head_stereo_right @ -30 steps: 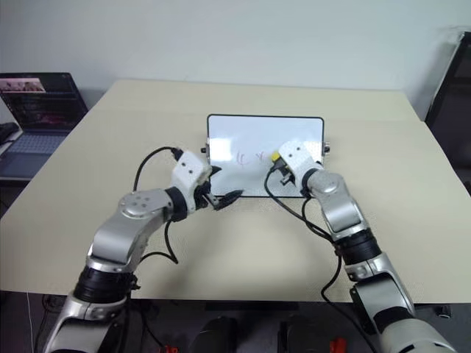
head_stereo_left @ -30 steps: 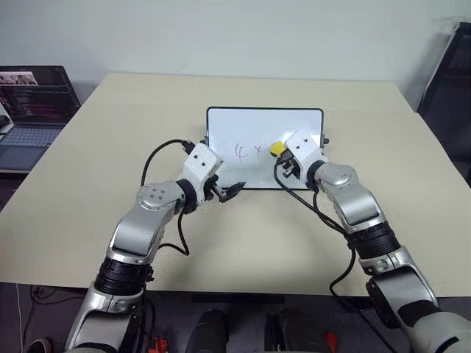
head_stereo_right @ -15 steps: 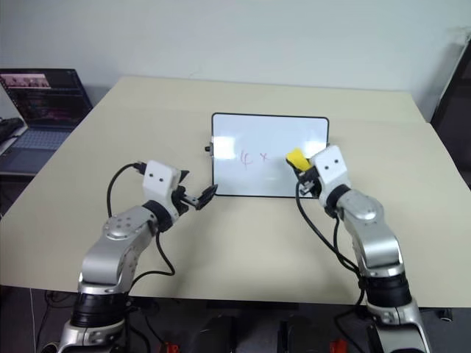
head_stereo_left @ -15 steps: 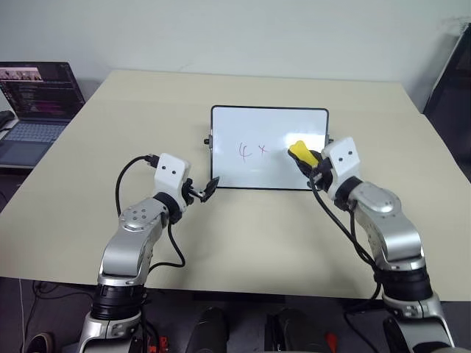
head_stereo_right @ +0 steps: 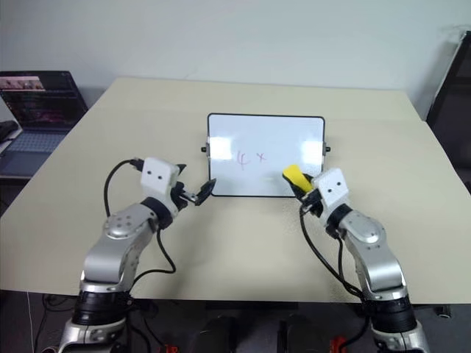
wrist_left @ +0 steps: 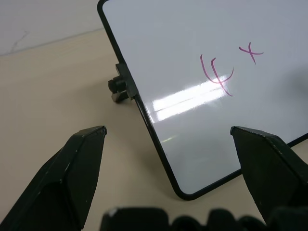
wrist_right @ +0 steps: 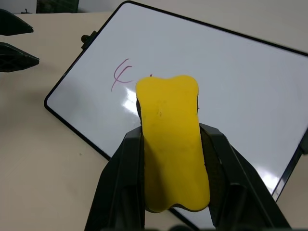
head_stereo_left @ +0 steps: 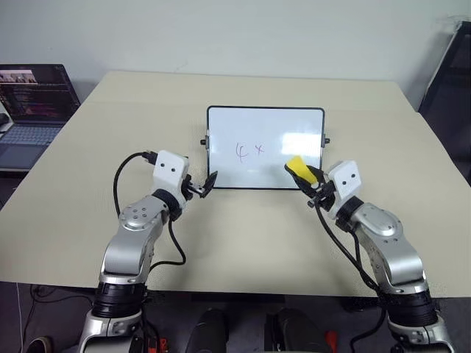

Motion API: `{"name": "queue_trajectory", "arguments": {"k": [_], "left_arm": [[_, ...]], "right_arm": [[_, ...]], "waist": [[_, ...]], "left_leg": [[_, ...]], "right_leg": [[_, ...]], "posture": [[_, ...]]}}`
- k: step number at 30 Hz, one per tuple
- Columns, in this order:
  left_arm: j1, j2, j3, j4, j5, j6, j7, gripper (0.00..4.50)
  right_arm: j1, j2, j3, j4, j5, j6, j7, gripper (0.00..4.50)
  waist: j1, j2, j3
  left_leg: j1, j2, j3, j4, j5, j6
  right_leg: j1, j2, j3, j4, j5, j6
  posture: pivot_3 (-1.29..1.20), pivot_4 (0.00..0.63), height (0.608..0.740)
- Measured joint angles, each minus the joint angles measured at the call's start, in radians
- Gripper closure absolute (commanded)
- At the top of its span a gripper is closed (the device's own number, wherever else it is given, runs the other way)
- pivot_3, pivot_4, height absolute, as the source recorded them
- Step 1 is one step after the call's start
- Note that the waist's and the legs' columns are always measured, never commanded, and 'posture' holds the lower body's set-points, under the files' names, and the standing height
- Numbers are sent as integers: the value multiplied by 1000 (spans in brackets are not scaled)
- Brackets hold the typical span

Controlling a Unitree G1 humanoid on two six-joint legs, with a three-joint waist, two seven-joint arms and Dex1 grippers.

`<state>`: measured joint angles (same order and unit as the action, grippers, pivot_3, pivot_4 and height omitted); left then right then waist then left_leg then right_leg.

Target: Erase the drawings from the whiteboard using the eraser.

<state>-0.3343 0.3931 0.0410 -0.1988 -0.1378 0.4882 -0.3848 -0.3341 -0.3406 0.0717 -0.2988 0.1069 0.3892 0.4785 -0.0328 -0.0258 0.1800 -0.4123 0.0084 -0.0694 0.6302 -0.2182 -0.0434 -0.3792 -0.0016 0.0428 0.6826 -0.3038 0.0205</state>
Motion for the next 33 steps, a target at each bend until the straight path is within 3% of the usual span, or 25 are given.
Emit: {"name": "queue_trajectory", "arguments": {"k": [7, 17, 27, 33], "left_arm": [[-49, 11, -16, 9, 1, 19, -27, 0], [-80, 67, -96, 46, 9, 26, -119, 0], [-79, 53, -128, 56, 25, -15, -133, 0], [-79, 49, -134, 57, 26, -16, -135, 0]], "right_arm": [[-197, 3, 114, 53, -51, 70, 9, 3308], [-432, 37, 249, 380, -183, 135, 15, 3326], [-564, 88, 265, 653, -263, 25, -17, 3326], [-567, 70, 266, 686, -284, -6, 11, 3326]], "waist": [[2, 0, 0], [1, 0, 0], [1, 0, 0], [1, 0, 0]], "left_leg": [[0, 0, 0, 0, 0, 0], [0, 0, 0, 0, 0, 0], [-1, 0, 0, 0, 0, 0], [-1, 0, 0, 0, 0, 0]], "right_leg": [[0, 0, 0, 0, 0, 0], [-1, 0, 0, 0, 0, 0], [-1, -1, 0, 0, 0, 0], [-1, -1, -1, 1, 0, 0]], "posture": [[0, 150, 740], [0, 150, 740], [0, 150, 740], [0, 150, 740]]}}
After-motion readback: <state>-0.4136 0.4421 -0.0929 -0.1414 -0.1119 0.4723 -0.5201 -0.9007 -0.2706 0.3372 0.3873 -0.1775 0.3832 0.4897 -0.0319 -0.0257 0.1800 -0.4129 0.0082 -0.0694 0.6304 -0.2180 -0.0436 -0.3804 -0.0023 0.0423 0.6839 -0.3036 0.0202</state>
